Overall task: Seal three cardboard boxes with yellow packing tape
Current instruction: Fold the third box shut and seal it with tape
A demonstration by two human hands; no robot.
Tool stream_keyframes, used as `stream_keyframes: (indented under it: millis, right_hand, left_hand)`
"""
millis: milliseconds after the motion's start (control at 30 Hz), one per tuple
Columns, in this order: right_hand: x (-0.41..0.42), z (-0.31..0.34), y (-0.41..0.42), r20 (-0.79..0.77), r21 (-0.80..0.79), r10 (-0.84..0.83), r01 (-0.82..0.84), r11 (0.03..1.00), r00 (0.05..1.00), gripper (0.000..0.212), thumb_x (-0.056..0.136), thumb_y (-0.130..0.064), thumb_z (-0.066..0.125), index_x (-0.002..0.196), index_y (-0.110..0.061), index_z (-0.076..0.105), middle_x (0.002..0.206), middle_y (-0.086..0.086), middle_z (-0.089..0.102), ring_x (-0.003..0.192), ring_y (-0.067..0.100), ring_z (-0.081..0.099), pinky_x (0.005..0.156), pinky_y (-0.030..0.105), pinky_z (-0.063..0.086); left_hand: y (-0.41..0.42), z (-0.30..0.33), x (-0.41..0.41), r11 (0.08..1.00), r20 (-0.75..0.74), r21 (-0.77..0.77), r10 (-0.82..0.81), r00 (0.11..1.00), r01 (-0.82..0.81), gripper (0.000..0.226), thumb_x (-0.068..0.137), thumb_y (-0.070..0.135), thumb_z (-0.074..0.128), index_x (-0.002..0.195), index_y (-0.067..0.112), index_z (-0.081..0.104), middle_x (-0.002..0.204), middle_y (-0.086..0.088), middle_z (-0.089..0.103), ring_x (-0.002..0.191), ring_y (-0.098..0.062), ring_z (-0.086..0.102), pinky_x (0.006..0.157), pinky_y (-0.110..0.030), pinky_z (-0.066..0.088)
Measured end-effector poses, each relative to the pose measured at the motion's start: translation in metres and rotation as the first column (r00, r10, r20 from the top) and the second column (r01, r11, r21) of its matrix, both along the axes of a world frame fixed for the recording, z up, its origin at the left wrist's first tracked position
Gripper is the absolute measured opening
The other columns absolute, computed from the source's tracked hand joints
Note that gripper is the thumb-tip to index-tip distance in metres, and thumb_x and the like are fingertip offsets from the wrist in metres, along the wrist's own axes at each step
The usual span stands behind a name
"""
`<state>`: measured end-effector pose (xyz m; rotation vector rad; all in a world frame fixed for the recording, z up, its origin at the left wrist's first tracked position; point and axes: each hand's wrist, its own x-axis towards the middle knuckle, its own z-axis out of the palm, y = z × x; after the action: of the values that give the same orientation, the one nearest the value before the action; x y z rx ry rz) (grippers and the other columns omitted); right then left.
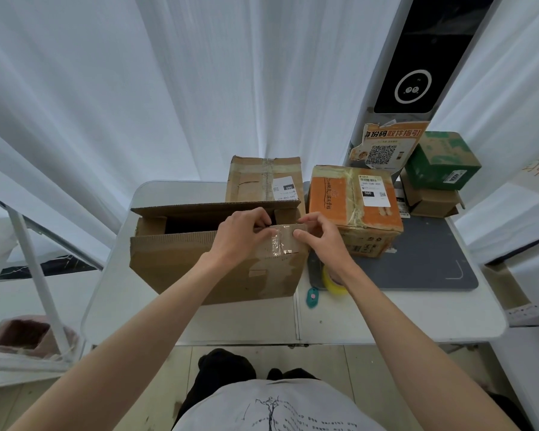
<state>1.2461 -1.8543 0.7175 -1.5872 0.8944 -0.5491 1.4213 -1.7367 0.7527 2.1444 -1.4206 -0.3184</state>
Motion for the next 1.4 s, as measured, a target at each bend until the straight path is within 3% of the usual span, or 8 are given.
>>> stream_keyframes:
  millis: [133, 233, 500, 733, 1067, 1233, 1333, 1400]
  right_hand:
    - [0.006, -0.004, -0.002, -0.010, -0.016, -0.003, 0.003, 1.000, 1.000, 0.043, 0.089, -0.018, 0.076, 0.122, -0.033, 0.053, 0.124, 0.005, 0.049, 0.114, 0.023, 0.055, 0.092, 0.030, 0.056]
    - [0.009, -0.009, -0.005, -0.027, -0.066, 0.034, -0.035, 0.997, 0.999, 0.071, 0.089, -0.017, 0.077, 0.140, -0.050, 0.040, 0.137, -0.001, 0.037, 0.123, 0.022, 0.050, 0.102, 0.038, 0.052]
    - [0.016, -0.027, -0.004, -0.200, -0.462, 0.094, -0.178, 0.869, 0.975, 0.047, 0.099, -0.021, 0.058, 0.143, -0.035, 0.053, 0.160, -0.006, 0.031, 0.146, 0.020, 0.029, 0.122, 0.050, 0.025]
    - [0.020, -0.039, -0.002, -0.198, -0.394, 0.104, -0.176, 0.902, 0.975, 0.040, 0.106, -0.027, 0.050, 0.146, -0.032, 0.050, 0.163, -0.008, 0.028, 0.150, 0.016, 0.024, 0.123, 0.041, 0.021]
    - [0.030, -0.041, -0.003, -0.236, -0.301, 0.128, -0.197, 0.933, 0.963, 0.053, 0.107, -0.033, 0.045, 0.158, -0.031, 0.029, 0.169, -0.010, 0.011, 0.154, 0.011, 0.013, 0.122, 0.036, 0.019]
    - [0.011, -0.042, 0.008, 0.008, -0.067, -0.184, 0.184, 0.981, 0.983, 0.034, 0.110, -0.033, 0.038, 0.142, -0.026, 0.049, 0.136, -0.014, 0.057, 0.119, -0.008, 0.053, 0.097, 0.017, 0.046]
    - [-0.014, -0.066, 0.005, -0.175, -0.032, -0.461, 0.463, 0.886, 0.870, 0.022, 0.107, -0.018, 0.046, 0.125, -0.015, 0.057, 0.118, 0.001, 0.066, 0.088, 0.006, 0.062, 0.068, 0.016, 0.048]
    - [-0.034, -0.092, 0.000, -0.369, -0.023, -0.466, 0.494, 0.869, 0.804, 0.020, 0.103, -0.012, 0.050, 0.119, -0.011, 0.062, 0.116, 0.008, 0.065, 0.084, 0.013, 0.060, 0.069, 0.020, 0.049]
  left_hand:
    - [0.001, -0.010, 0.005, 0.978, 0.390, -0.155, -0.069, 0.918, 0.140, 0.061, 0.079, 0.039, 0.082, 0.128, 0.019, 0.051, 0.140, -0.007, 0.043, 0.133, -0.028, 0.041, 0.112, -0.048, 0.043]
    - [-0.006, -0.011, 0.013, 0.989, 0.356, 0.014, -0.145, 0.923, 0.150, 0.090, 0.083, 0.051, 0.074, 0.155, 0.022, 0.028, 0.162, -0.006, 0.027, 0.154, -0.029, 0.016, 0.128, -0.047, 0.010]
    - [0.009, -0.039, 0.012, 0.960, 0.265, 0.182, -0.256, 0.930, 0.213, 0.060, 0.107, 0.051, 0.029, 0.161, 0.027, 0.020, 0.168, 0.006, 0.018, 0.156, -0.014, 0.009, 0.128, -0.037, 0.010]
    - [0.015, -0.048, 0.008, 0.957, 0.274, 0.196, -0.261, 0.926, 0.212, 0.067, 0.102, 0.056, 0.002, 0.162, 0.028, 0.013, 0.169, 0.010, 0.007, 0.156, -0.011, -0.001, 0.128, -0.034, 0.004]
    - [0.013, -0.045, 0.006, 0.942, 0.340, 0.249, -0.304, 0.890, 0.227, 0.072, 0.099, 0.071, 0.011, 0.161, 0.035, 0.016, 0.170, 0.005, 0.010, 0.157, -0.020, 0.006, 0.126, -0.041, 0.009]
    - [0.010, -0.049, 0.013, 0.921, 0.458, 0.307, -0.365, 0.811, 0.241, 0.104, 0.082, 0.089, 0.035, 0.161, 0.024, 0.015, 0.166, 0.000, 0.018, 0.150, -0.026, 0.019, 0.123, -0.047, 0.016]
    - [0.009, -0.054, 0.015, 0.921, 0.499, 0.308, -0.369, 0.784, 0.238, 0.100, 0.087, 0.081, 0.041, 0.163, 0.024, 0.007, 0.166, -0.001, 0.015, 0.151, -0.027, 0.017, 0.123, -0.047, 0.015]
    - [0.009, -0.055, 0.015, 0.922, 0.498, 0.308, -0.367, 0.786, 0.235, 0.099, 0.088, 0.079, 0.043, 0.163, 0.026, 0.006, 0.167, -0.001, 0.014, 0.152, -0.027, 0.015, 0.123, -0.047, 0.015]
